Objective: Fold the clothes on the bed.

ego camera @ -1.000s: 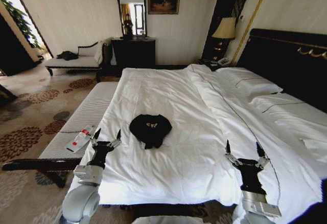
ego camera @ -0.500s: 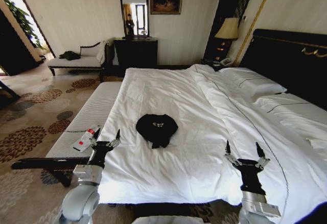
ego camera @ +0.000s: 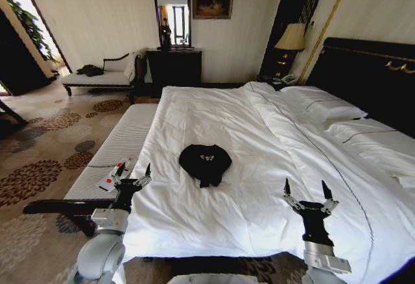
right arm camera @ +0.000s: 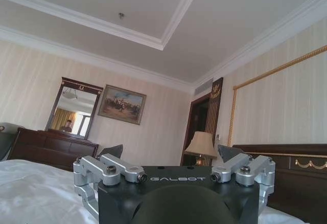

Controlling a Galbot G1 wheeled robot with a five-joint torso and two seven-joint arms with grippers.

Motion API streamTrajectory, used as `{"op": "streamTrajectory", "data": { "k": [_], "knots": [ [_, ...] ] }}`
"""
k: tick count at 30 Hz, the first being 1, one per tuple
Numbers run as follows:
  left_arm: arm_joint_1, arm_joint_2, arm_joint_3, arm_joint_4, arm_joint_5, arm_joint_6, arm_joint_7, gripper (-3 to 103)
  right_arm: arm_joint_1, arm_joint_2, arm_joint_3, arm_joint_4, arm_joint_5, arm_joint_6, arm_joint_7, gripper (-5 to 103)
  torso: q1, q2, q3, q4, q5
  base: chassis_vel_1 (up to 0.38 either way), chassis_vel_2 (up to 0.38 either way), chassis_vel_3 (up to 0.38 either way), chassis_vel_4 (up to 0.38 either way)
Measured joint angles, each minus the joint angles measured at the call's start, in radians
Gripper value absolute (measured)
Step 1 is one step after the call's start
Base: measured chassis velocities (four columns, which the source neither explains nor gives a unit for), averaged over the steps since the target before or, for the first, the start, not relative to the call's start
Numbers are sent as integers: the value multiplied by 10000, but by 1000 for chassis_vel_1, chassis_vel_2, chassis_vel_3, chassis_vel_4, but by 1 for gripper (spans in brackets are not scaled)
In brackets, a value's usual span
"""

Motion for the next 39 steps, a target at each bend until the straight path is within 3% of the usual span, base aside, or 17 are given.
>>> {"op": "streamTrajectory", "data": {
  "k": [16,26,35,39],
  "knots": [
    [54,-185,-14,12,60,75,-22,100,485,-67,-354,-884,-356,146,28,100,0,0,0,-1,1,0,0,0,0],
    [796,-583,-326,-292,276,-126,-106,100,993,-83,-1006,-1682,-806,459,-30,100,0,0,0,1,2,0,0,0,0],
    [1780,-1249,-839,-625,-388,-1119,355,100,1263,-881,-1210,-1197,-237,502,388,100,1,-2,1,-1,1,-6,2,4,-2],
    [2118,-1450,-1022,-997,-773,-1215,540,100,1304,-1139,-1316,-829,72,433,584,100,2,-1,1,1,-1,0,0,0,0]
  ]
}}
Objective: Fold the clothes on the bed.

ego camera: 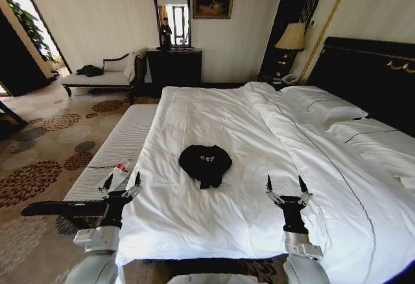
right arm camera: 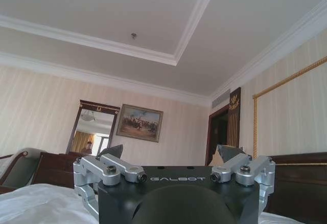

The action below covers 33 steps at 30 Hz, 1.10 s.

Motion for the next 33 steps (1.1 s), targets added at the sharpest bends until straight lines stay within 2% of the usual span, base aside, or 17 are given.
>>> {"op": "streamTrajectory", "data": {
  "k": [4,9,13,19,21,25,30,33],
  "knots": [
    [278,69,-109,-267,34,-52,109,100,-65,-14,-116,217,-51,5,66,100,-1,0,0,0,3,0,0,0,0],
    [205,506,0,-570,214,-45,69,100,-189,154,-130,620,-183,-64,105,100,-3,0,-1,-2,0,0,0,0,0],
    [-78,1371,242,-658,273,353,-399,100,-606,276,327,592,266,-76,-5,100,-2,0,0,-3,1,0,0,0,0],
    [-256,2108,302,-1206,-49,768,-589,100,-1104,752,1058,935,237,-3,-276,100,-3,1,-1,-6,0,0,0,0,0],
    [-236,2107,304,-1266,-52,801,-592,100,-1162,877,1075,1076,182,-16,-346,100,-3,0,-1,-6,-1,0,0,0,0],
    [-58,1882,417,-1220,199,469,-383,100,-966,896,928,1107,124,-37,-329,100,-3,0,-1,-2,1,0,0,0,0],
    [51,1150,399,-1330,561,102,205,100,-143,699,709,934,-5,9,178,100,-3,1,0,1,1,-11,20,19,-13],
    [-12,997,355,-1330,597,76,272,100,97,652,667,874,81,-40,346,100,0,-1,2,0,2,0,0,0,0]
  ]
}}
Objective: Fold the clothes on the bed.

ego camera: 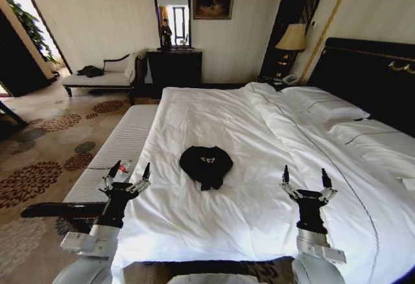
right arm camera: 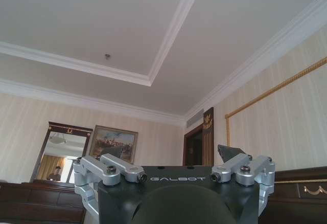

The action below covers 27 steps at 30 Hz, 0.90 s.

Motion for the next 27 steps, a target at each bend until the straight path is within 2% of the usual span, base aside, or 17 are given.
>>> {"op": "streamTrajectory", "data": {
  "k": [5,6,7,9,10,11,12,14,15,17,20,21,24,27],
  "knots": [
    [-154,-127,-138,5,103,331,-141,100,78,-122,-66,-36,66,-174,153,100,0,1,-1,-2,0,0,0,0,0],
    [-287,-102,-212,130,-35,731,-403,100,70,-216,-80,-46,68,-168,171,100,-2,2,-1,-2,1,0,0,0,0],
    [-287,-102,-212,130,-35,731,-403,100,70,-216,-80,-46,68,-168,171,100,-2,2,-1,-2,1,0,0,0,0],
    [-736,268,-319,641,-438,1571,-883,100,167,-275,-105,-140,68,-78,177,100,-5,2,-3,-2,-1,0,0,0,0],
    [-736,268,-319,641,-438,1571,-883,100,167,-275,-105,-140,68,-78,177,100,-5,2,-3,-2,-1,0,0,0,0],
    [-975,482,-329,928,-710,1817,-1011,100,233,-274,-155,-183,58,-60,176,100,-4,2,-3,-2,-2,0,0,0,0],
    [-1775,1093,-184,1822,-2260,2606,-1494,100,502,-265,-351,-386,30,-41,170,100,-1,1,-1,-3,-3,0,0,0,0],
    [-2344,1350,91,2407,-3549,2995,-1675,100,754,-304,-446,-646,18,-36,167,100,-2,1,-1,-2,-3,0,0,0,0],
    [-2344,1350,91,2407,-3549,2995,-1675,100,754,-304,-446,-646,18,-36,167,100,-2,1,-1,-2,-3,0,0,0,0],
    [-2863,1488,378,2881,-4587,3225,-1522,100,921,-360,-485,-823,17,-32,164,100,-2,1,-1,-1,0,0,0,0,0],
    [-3682,1574,860,3600,-6030,3477,-943,100,1097,-470,-495,-1003,50,-26,162,100,-2,1,-1,-2,0,0,0,0,0],
    [-3682,1574,860,3600,-6030,3477,-943,100,1097,-470,-495,-1003,50,-26,162,100,-2,1,-1,-2,0,0,0,0,0],
    [-4619,1465,1408,4496,-7031,3683,-583,100,1256,-533,-521,-1125,104,-27,158,100,-1,1,-1,-1,-1,0,0,0,0],
    [-5080,1260,1709,5005,-7211,3732,-476,100,1286,-538,-544,-1183,111,-29,149,100,-1,0,0,-3,0,0,0,0,0]
  ]
}}
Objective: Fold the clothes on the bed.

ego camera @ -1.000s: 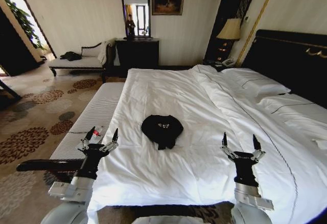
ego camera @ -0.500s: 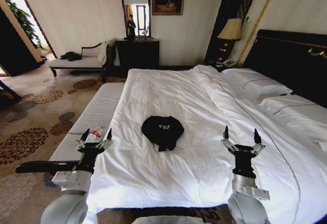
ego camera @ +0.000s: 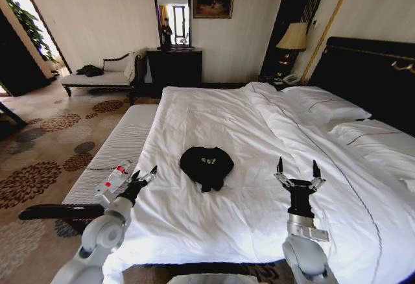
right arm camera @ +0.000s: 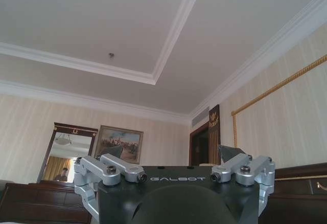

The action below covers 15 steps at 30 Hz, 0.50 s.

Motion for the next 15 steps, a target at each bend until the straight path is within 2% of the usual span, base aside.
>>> {"op": "streamTrajectory", "data": {
  "k": [3,4,6,7,12,15],
  "knots": [
    [-596,-572,432,807,-185,87,38,100,11,22,-11,-80,2,2,-7,100,0,0,0,0,1,0,0,0,0],
    [-596,-572,432,807,-185,87,38,100,11,22,-11,-80,2,2,-7,100,0,0,0,0,1,0,0,0,0],
    [-989,-1078,696,1509,-229,120,31,100,59,59,-6,-132,16,4,-8,100,0,0,-1,0,2,0,0,0,0],
    [-989,-1078,696,1509,-229,120,31,100,59,59,-6,-132,16,4,-8,100,0,0,-1,0,2,0,0,0,0],
    [-1729,-2130,1071,3179,-70,90,26,100,267,165,-52,-341,74,89,-4,100,0,0,-1,1,0,0,0,0,0],
    [-1927,-2396,1103,3515,-28,38,26,100,332,167,-67,-428,81,101,-3,100,0,0,0,2,0,0,0,0,0]
  ]
}}
